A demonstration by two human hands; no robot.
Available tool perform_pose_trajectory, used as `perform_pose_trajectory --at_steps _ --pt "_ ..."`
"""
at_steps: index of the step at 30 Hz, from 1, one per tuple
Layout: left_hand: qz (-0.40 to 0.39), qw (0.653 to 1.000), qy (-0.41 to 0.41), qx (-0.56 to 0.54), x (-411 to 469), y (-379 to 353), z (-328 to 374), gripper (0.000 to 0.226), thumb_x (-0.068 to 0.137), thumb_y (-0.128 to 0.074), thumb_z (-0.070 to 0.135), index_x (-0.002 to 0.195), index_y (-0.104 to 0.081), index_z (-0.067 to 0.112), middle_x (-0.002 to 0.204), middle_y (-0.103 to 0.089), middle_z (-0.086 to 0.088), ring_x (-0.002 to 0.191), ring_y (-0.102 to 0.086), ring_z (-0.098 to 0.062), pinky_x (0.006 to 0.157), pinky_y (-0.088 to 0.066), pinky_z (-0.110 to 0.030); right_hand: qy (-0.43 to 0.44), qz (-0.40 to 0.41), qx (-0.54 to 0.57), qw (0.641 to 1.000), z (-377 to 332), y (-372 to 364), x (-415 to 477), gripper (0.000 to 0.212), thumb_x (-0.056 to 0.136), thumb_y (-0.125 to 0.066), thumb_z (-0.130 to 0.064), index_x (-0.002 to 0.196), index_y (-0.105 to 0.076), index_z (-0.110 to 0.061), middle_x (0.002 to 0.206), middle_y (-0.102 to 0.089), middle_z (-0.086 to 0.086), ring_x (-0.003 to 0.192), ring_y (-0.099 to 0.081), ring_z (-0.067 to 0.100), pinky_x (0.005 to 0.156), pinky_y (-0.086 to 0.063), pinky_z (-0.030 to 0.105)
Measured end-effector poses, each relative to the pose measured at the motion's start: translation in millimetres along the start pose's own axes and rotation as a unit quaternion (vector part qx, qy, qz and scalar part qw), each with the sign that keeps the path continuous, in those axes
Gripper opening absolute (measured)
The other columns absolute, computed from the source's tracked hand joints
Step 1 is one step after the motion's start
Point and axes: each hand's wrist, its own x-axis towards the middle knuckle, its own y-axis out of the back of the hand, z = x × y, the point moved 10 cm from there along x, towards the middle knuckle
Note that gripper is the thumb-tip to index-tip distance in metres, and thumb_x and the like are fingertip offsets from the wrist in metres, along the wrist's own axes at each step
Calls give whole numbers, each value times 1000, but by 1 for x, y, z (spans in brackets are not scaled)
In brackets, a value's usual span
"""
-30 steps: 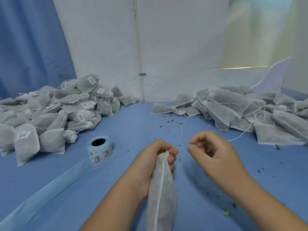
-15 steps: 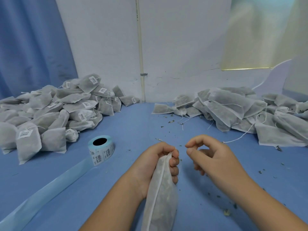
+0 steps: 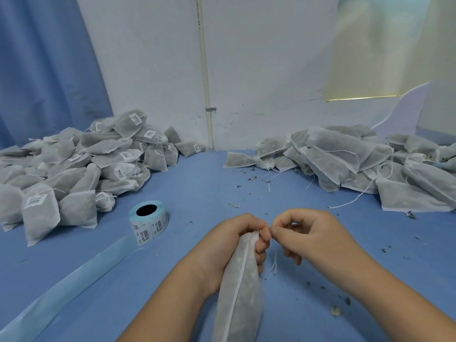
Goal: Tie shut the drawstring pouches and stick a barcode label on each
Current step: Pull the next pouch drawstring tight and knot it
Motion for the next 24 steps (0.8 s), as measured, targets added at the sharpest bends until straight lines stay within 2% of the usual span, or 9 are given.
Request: perform_pose_trajectory --at_steps 5,8,11,19,22,24 --pt "8 996 -39 81 -4 1 10 24 80 -55 26 59 -60 14 54 -49 0 46 -42 -13 51 -38 -25 -11 -50 27 998 3 -5 1 19 83 -66 -12 64 -69 -16 58 -59 9 50 -52 12 49 -45 24" --pt "-9 994 -43 104 -8 -5 15 22 77 -56 25 60 -61 12 55 -50 -2 47 -44 -14 52 -36 -24 -39 -95 68 992 8 -15 0 12 74 -62 -20 68 -68 -11 79 -67 25 55 -52 16 51 -43 25" --pt "-17 993 -39 111 -10 -7 14 21 76 -56 23 60 -61 11 55 -50 -3 47 -44 -14 51 -37 -24 -54 -124 94 986 10 -21 -1 13 72 -59 -18 69 -70 -11 89 -69 24 54 -52 12 49 -42 23" --pt "-7 991 -33 131 -10 -5 13 23 77 -57 25 59 -63 12 57 -54 -2 49 -48 -14 53 -41 -24 -36 -141 76 986 10 -23 0 15 71 -57 -18 67 -71 -15 80 -70 17 52 -52 11 50 -44 24" --pt "-8 990 -31 136 -10 -4 13 23 77 -58 25 60 -66 12 58 -57 -3 50 -50 -14 52 -43 -23 -27 -135 59 989 11 -21 0 13 68 -56 -20 65 -69 -17 64 -63 8 52 -51 12 51 -44 24" --pt "-6 990 -28 140 -11 -3 14 22 77 -59 24 61 -67 11 59 -58 -3 49 -51 -13 50 -43 -22 -24 -130 49 990 11 -20 1 12 64 -59 -24 65 -67 -17 65 -61 10 54 -51 14 53 -44 26"
